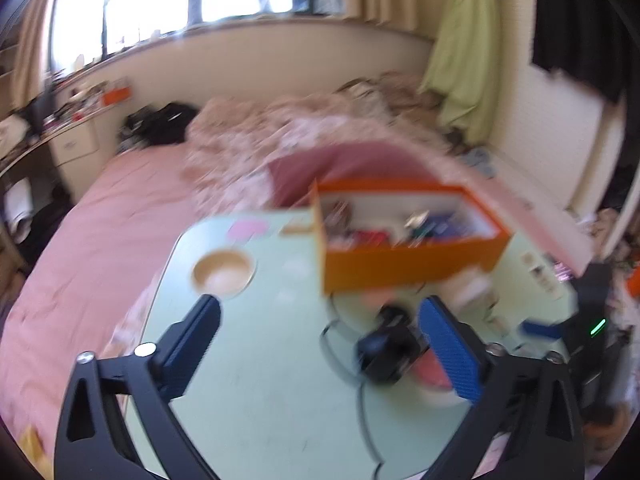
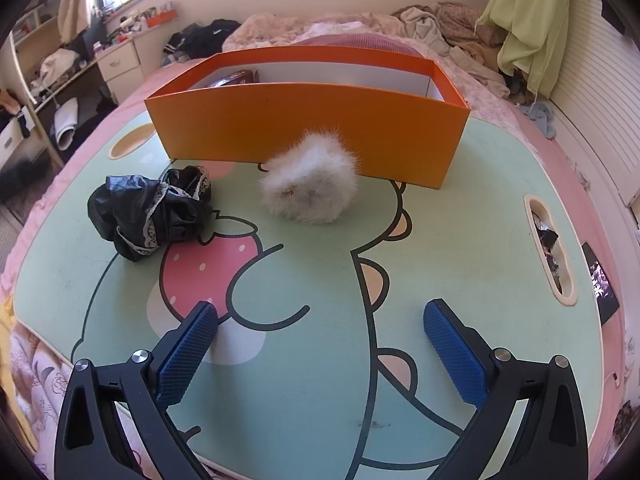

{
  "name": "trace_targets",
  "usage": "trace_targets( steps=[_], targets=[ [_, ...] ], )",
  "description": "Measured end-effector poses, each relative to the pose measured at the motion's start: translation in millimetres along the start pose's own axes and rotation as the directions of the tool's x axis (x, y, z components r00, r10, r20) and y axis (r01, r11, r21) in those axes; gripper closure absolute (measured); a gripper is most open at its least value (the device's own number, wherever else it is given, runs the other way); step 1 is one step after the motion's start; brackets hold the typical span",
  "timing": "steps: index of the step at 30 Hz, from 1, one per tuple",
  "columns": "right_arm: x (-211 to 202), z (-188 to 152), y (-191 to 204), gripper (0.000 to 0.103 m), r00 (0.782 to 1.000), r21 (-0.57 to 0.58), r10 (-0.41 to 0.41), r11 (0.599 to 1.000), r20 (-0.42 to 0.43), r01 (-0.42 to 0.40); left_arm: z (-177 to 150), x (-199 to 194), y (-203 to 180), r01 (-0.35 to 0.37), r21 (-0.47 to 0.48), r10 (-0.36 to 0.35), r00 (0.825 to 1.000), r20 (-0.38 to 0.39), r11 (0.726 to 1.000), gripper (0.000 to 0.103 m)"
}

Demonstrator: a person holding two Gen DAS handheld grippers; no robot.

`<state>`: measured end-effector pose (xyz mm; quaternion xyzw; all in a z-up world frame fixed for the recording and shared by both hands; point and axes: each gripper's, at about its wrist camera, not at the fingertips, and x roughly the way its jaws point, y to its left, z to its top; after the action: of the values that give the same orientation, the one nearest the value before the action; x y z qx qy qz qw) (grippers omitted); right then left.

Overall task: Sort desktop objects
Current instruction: 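Grasp brown printed box in orange box with left tool, lift out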

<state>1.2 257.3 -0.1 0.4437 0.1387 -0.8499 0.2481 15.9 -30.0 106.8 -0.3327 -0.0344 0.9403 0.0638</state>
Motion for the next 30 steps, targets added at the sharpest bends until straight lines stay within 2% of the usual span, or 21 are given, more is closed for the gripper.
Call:
trace_targets(
  steps=[1, 3, 4, 6, 9, 10, 14, 18, 20, 21, 23, 24, 27, 29, 30],
  targets=[
    [0, 0, 0, 0.0, 1.0, 0.0, 0.0, 1.0, 0.0, 0.0, 21, 3, -4, 0.076, 0.021, -0.075, 0.997, -0.022, 0.997, 0.031],
    [0, 0, 0, 0.0, 1.0, 0.001, 0.001, 1.0, 0.0, -0.001, 54, 19, -11, 0.143, 0.047, -0.14, 0.987, -0.078, 0.989, 0.056],
    [0, 0, 0, 0.0, 1.0, 0.001, 0.001, 1.0, 0.0, -0.001, 72, 37, -19, 0.134, 0.075, -0.124, 0.985, -0.123, 0.988, 0.061],
    [0, 0, 0, 0.0, 1.0, 0.0, 0.001, 1.0, 0.0, -0.001, 94, 70, -29, 0.088, 0.12, -0.064, 0.98, -0.19, 0.989, 0.078],
    [-1, 0, 0, 0.0, 1.0, 0.0, 0.002, 1.0, 0.001, -0.002, 108, 123, -41, -0.024, 0.205, 0.082, 0.957, -0.279, 0.978, 0.079],
    [-1, 1, 0, 0.0, 1.0, 0.001, 0.004, 1.0, 0.002, -0.004, 108, 140, -44, -0.064, 0.242, 0.137, 0.944, -0.3, 0.968, 0.08],
    [-2, 3, 0, 0.0, 1.0, 0.005, 0.015, 1.0, 0.008, -0.015, 92, 180, -59, -0.076, 0.315, 0.198, 0.904, -0.378, 0.946, 0.082],
    [-3, 3, -1, 0.0, 1.0, 0.008, 0.022, 1.0, 0.013, -0.023, 89, 206, -59, -0.132, 0.341, 0.275, 0.868, -0.414, 0.931, 0.082],
    [-3, 3, -1, 0.0, 0.999, 0.012, 0.028, 1.0, 0.015, -0.028, 89, 219, -54, -0.195, 0.344, 0.335, 0.846, -0.414, 0.918, 0.081],
    [-3, 4, -2, 0.0, 0.999, 0.013, 0.031, 0.999, 0.017, -0.031, 88, 222, -50, -0.218, 0.33, 0.346, 0.847, -0.404, 0.919, 0.08],
    [-3, 3, -2, 0.0, 0.999, 0.017, 0.037, 0.999, 0.02, -0.037, 84, 228, -46, -0.163, 0.275, 0.276, 0.853, -0.442, 0.947, 0.08],
    [-3, 3, -1, 0.0, 0.999, 0.017, 0.037, 0.999, 0.02, -0.038, 78, 231, -48, -0.128, 0.28, 0.25, 0.852, -0.46, 0.952, 0.08],
    [-3, 3, 0, 0.0, 0.999, 0.017, 0.037, 0.999, 0.021, -0.037, 69, 232, -60, -0.134, 0.365, 0.298, 0.847, -0.441, 0.921, 0.08],
    [-3, 2, -1, 0.0, 0.999, 0.017, 0.038, 0.999, 0.022, -0.039, 67, 231, -60, -0.125, 0.365, 0.29, 0.848, -0.443, 0.923, 0.081],
    [-3, 2, -1, 0.0, 0.999, 0.017, 0.039, 0.999, 0.022, -0.039, 70, 227, -56, -0.116, 0.34, 0.268, 0.853, -0.447, 0.933, 0.084]
  ],
)
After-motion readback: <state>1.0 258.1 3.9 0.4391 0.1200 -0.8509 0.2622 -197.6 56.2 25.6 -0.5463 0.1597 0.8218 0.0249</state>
